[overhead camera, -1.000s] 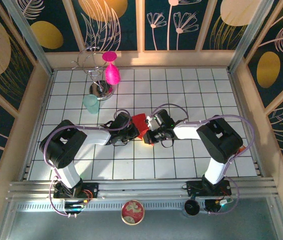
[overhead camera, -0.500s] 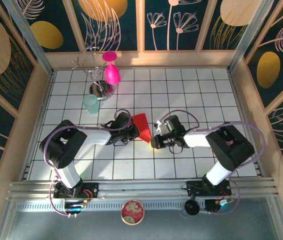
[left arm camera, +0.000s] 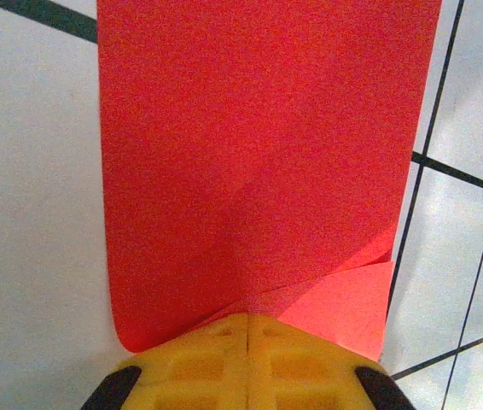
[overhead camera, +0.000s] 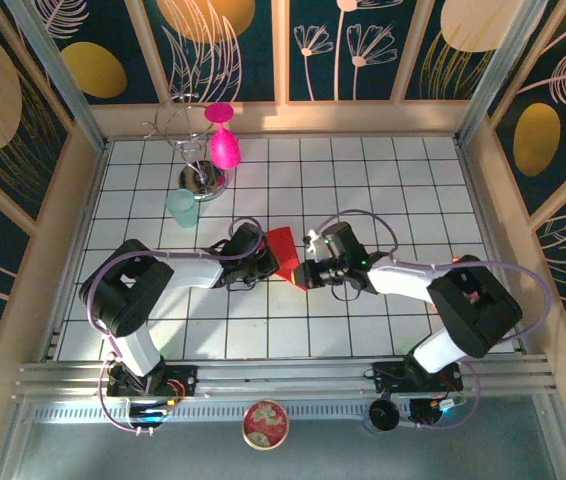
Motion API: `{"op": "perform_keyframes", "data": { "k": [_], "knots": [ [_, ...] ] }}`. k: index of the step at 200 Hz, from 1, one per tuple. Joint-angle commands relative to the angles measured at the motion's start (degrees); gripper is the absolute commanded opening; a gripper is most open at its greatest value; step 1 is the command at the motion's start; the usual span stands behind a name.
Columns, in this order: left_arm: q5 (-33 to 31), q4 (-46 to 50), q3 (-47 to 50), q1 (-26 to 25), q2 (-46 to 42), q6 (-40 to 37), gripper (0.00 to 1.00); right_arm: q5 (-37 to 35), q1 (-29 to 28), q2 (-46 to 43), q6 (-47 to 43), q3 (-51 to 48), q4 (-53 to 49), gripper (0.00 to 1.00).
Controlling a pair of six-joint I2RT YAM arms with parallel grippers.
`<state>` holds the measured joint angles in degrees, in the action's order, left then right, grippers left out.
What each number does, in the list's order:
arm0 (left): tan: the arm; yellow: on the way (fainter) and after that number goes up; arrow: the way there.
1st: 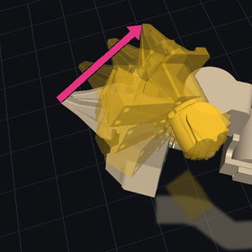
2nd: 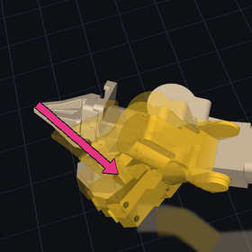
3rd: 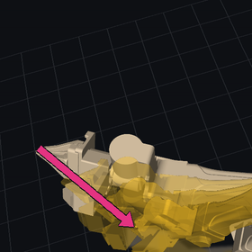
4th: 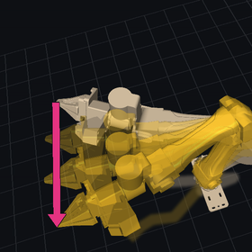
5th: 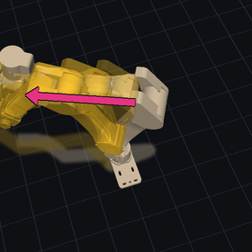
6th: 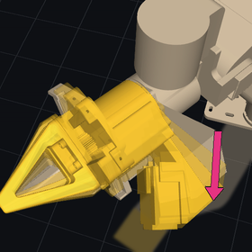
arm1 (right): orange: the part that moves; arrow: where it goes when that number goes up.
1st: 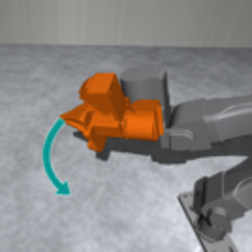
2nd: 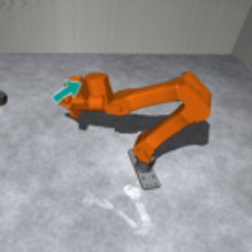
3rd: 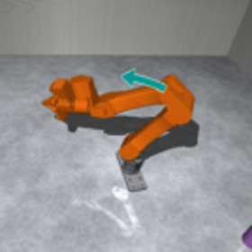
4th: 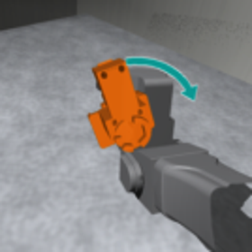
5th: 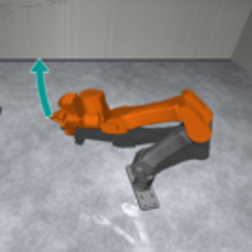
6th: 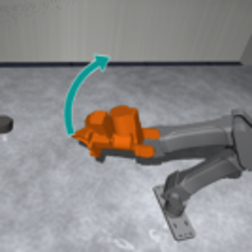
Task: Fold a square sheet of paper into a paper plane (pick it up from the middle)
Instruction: Third fold the triangle at the center of the table.
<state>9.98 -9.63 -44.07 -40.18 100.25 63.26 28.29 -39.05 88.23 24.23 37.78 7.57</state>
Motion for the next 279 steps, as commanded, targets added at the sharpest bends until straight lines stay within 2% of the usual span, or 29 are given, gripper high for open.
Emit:
{"op": "perform_keyframes", "data": {
  "k": [1, 46, 109, 173, 247, 279],
  "knots": [
    [-1.68, 4.60, -0.48, 0.19, 1.18, -0.97, 0.06, -4.59, -0.11, 3.91, 1.11, 2.87, -0.72, 0.05],
    [-1.04, 3.89, -0.86, 0.17, -0.44, -2.13, 0.07, -6.19, 0.37, 8.61, 0.91, 3.53, -1.50, 0.02],
    [3.37, -0.28, -2.06, -1.05, -6.01, -7.62, 0.13, -7.02, 0.38, 11.50, 1.64, 2.34, -3.82, 0.00],
    [4.07, -0.89, -3.03, -3.86, -0.09, -6.70, 0.11, -7.32, 0.44, 12.26, 2.40, 2.36, -4.15, 0.00],
    [-3.09, 0.11, -0.43, -3.76, 2.51, -3.79, 0.09, -9.58, 0.61, 12.50, 1.99, 1.50, -5.89, 0.00],
    [-4.44, 0.74, 1.13, -1.67, 1.46, -3.97, 0.09, -10.74, 1.00, 12.49, 1.28, 0.94, -6.88, 0.00]
  ]
}}
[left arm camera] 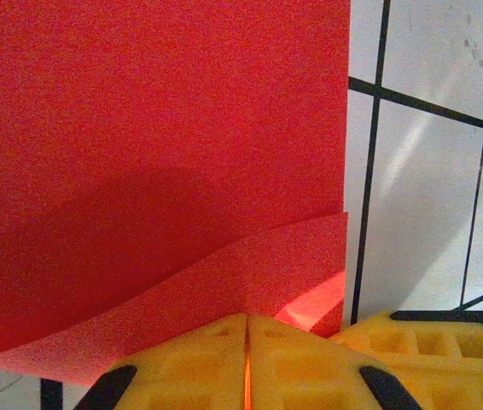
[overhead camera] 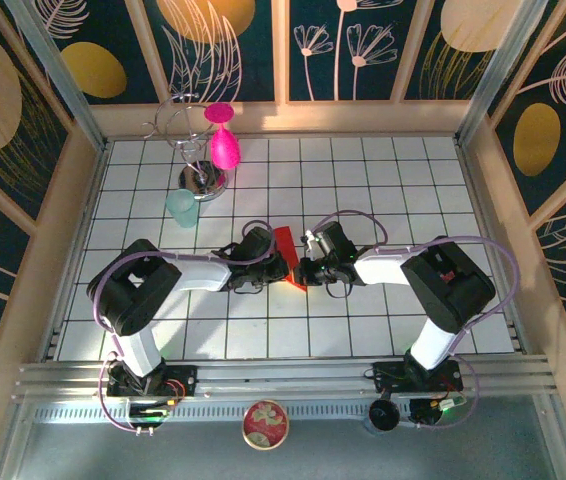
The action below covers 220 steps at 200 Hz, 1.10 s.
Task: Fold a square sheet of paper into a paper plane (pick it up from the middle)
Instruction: Third fold the triangle at the center of the table.
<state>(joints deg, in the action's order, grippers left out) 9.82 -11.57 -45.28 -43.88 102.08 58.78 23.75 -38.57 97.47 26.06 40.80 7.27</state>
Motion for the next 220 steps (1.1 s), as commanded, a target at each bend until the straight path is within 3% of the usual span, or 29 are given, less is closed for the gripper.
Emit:
{"op": "perform_keyframes", "data": {
  "k": [1, 59, 104, 129, 170, 220],
  "knots": [
    [-4.29, 2.73, 2.36, 2.08, -0.43, 0.48, 0.09, -6.23, 0.56, 3.25, -0.56, -2.10, -6.62, 0.00],
    [-3.05, 3.98, 3.70, 9.91, -1.93, -4.03, 0.14, -7.09, 1.21, 2.92, -0.98, -2.48, -7.02, 0.00],
    [-3.37, 7.20, 2.99, 13.17, -5.41, -6.61, 0.17, -5.14, 1.22, 1.62, -0.45, -1.19, -5.94, 0.00],
    [-1.83, 6.69, 3.47, 13.20, -9.46, -5.70, 0.22, -0.88, 1.22, -2.29, 1.43, 0.05, -2.39, 0.05],
    [4.20, -3.06, 9.36, 11.50, -15.35, 2.54, 0.33, 0.28, 1.22, -8.63, 6.37, -0.15, 3.20, 0.26],
    [4.33, -12.16, 11.87, 6.60, -13.12, 11.05, 0.44, -0.07, 1.74, -5.65, 7.40, -0.44, 3.96, 0.26]
  ]
}}
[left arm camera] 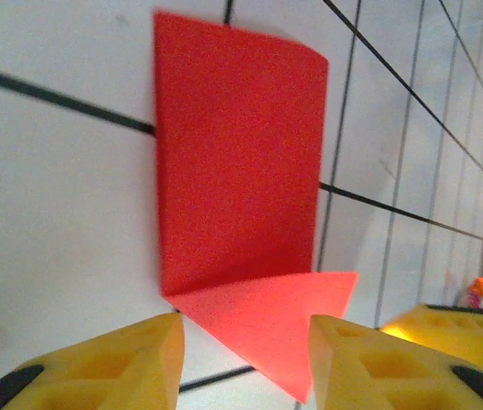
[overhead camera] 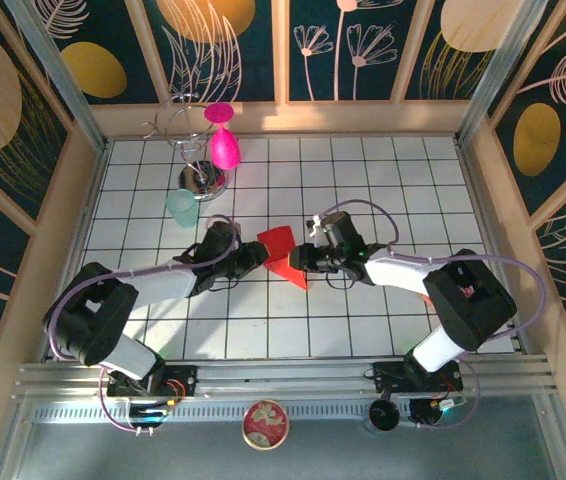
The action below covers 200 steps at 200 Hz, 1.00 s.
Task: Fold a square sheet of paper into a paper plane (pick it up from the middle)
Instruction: Third fold the triangle at the center of the table.
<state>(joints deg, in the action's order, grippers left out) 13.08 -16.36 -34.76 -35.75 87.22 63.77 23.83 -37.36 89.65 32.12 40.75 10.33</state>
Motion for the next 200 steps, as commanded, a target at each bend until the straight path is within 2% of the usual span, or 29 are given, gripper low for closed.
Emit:
{"op": "perform_keyframes", "data": {
  "k": [1, 45, 101, 158, 200],
  "knots": [
    [1.07, -7.55, 1.41, -1.57, 1.82, 6.22, 0.44, -0.13, 0.54, 2.28, 1.40, -0.36, 0.91, 0.26],
    [1.33, -11.72, 2.20, -2.25, 5.18, 8.73, 0.47, -0.13, 1.23, 5.89, 1.37, -0.06, 0.66, 0.25],
    [-0.68, -8.03, 1.80, -2.15, 6.02, 8.61, 0.49, -0.10, 1.81, 8.64, 1.28, -0.24, 0.31, 0.22],
    [1.56, -9.38, 0.37, -2.23, 8.30, 8.09, 0.48, -0.02, 1.94, 9.75, 0.99, -0.50, 0.09, 0.21],
    [-2.16, -6.03, 0.66, -2.20, 6.71, 7.87, 0.49, -0.37, 2.14, 9.78, 0.93, -0.79, -0.22, 0.21]
  ]
}}
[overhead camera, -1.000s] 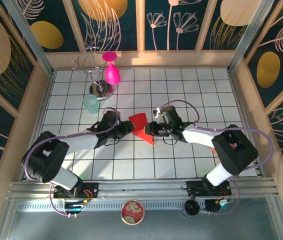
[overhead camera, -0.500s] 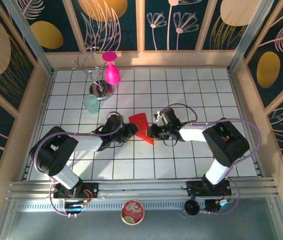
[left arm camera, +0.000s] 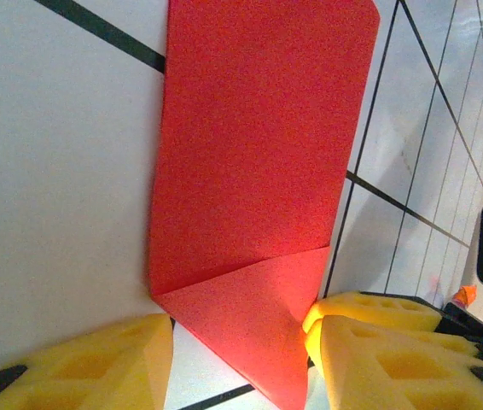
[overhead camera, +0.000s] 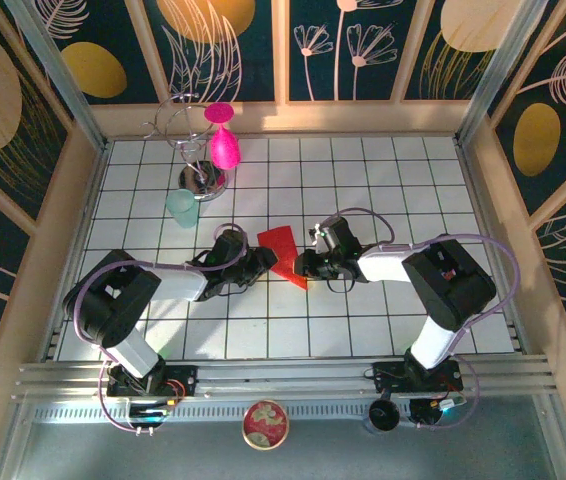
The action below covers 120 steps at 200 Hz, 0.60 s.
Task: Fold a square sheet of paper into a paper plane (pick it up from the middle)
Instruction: Third fold the triangle at the center of the table, then fourth fold the wing at the center of the table.
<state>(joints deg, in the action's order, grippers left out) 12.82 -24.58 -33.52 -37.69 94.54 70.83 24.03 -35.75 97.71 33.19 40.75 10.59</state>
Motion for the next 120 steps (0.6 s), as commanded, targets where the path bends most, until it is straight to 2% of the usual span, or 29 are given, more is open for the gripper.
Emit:
{"op": "perform_keyframes", "data": {
  "k": [1, 76, 120],
  "knots": [
    [-1.82, 2.14, -0.54, -0.27, -0.60, 0.85, 0.49, -0.57, 0.56, 1.71, -0.14, -0.82, -0.48, 0.21],
    [2.85, -2.81, -2.21, -0.23, 2.35, 2.81, 0.50, 1.44, 1.03, -0.81, 0.12, -2.50, 2.57, 0.23],
    [2.93, -2.99, -2.12, -0.21, 1.73, 3.88, 0.51, 2.25, 1.30, -5.05, 0.23, -3.90, 4.79, 0.23]
  ]
}}
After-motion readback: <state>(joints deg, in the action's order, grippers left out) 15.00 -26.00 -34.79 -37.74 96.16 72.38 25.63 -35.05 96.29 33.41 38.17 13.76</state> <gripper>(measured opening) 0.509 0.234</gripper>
